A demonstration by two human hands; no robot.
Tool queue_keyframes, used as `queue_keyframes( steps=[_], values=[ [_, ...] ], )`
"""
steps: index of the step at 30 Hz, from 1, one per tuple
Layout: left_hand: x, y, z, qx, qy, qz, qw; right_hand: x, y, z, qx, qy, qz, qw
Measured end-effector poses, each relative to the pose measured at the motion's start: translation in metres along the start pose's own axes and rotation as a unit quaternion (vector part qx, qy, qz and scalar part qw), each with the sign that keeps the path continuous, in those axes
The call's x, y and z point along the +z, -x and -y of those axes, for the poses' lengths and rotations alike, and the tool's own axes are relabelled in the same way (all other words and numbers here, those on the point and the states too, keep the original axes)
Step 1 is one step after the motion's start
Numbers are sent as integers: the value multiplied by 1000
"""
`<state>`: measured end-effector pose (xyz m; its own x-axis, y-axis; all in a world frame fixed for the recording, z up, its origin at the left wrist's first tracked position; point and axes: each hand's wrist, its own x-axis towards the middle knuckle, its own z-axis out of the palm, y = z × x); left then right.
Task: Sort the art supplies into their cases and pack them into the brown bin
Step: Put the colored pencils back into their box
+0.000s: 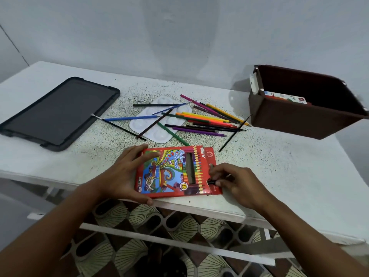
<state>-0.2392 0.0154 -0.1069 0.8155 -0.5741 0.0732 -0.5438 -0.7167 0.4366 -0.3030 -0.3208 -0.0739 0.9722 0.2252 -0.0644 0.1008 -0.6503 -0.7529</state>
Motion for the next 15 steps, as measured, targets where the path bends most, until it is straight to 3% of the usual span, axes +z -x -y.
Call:
queue_keyframes(
  steps=[4,12,15],
  values=[
    [5,3,-3,10,-2,-41,999,2,1,1,-6,-13,1,1000],
    [5,5,-5,25,30,-64,997,-3,-3,12,-10,-4,78,997],
    [6,6,-1,22,46,-67,996,-9,-17,18,-15,39,26,999]
  ],
)
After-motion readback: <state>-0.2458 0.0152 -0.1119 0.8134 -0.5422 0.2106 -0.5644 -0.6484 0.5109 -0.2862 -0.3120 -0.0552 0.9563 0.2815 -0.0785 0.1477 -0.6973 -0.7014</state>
